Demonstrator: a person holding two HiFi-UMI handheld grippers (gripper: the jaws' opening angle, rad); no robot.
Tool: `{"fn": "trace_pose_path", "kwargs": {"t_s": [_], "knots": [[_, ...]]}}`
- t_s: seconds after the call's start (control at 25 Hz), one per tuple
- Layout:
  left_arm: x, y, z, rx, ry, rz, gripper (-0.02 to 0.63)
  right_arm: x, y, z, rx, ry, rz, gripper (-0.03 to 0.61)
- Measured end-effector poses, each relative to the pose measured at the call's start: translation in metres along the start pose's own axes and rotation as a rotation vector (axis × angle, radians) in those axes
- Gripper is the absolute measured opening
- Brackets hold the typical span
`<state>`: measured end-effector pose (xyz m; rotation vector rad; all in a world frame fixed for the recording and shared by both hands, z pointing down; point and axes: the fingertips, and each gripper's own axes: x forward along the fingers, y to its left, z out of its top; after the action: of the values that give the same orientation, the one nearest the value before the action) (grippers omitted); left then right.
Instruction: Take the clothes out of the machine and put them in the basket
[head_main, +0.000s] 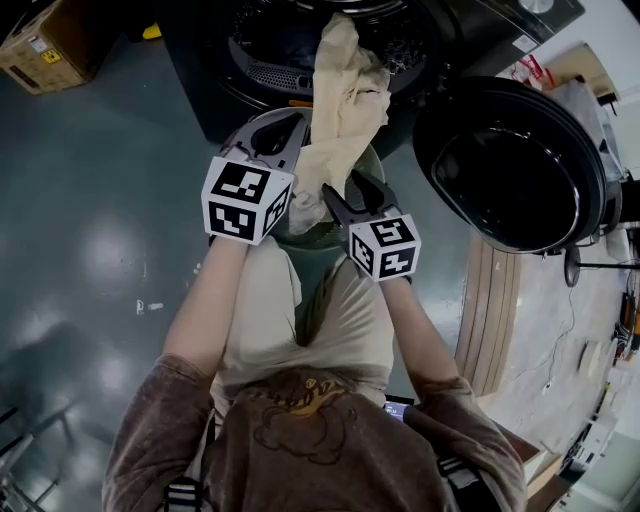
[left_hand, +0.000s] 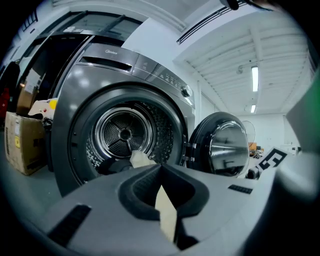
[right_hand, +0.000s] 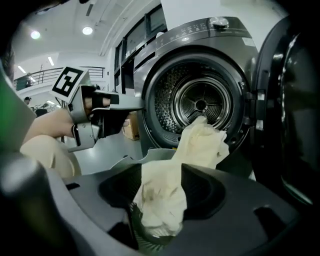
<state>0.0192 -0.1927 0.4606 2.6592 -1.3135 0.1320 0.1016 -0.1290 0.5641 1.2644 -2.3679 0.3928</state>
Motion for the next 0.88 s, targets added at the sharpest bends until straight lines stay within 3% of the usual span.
{"fn": "trace_pose_path", "kwargs": {"t_s": [0.28,0.52,0.88], "knots": [[0.0,-0.001,0.0,-0.002,-0.002,-0.009,0.006,0.031,-0.041,0.036,0.004,-0.063,-0.073,0.279],[-0.002,0.0,0.0,-0.008,-0.002,-0.01,0.006,0.089,-0.09,0.074,0.007,-0.066,-0.135,0.359],[-0.003,0.007,-0.002,-0.015,0.006,-0.01,0.006,0.16,-0.138,0.093,-0.021,0.072,-0.212,0.407]]}}
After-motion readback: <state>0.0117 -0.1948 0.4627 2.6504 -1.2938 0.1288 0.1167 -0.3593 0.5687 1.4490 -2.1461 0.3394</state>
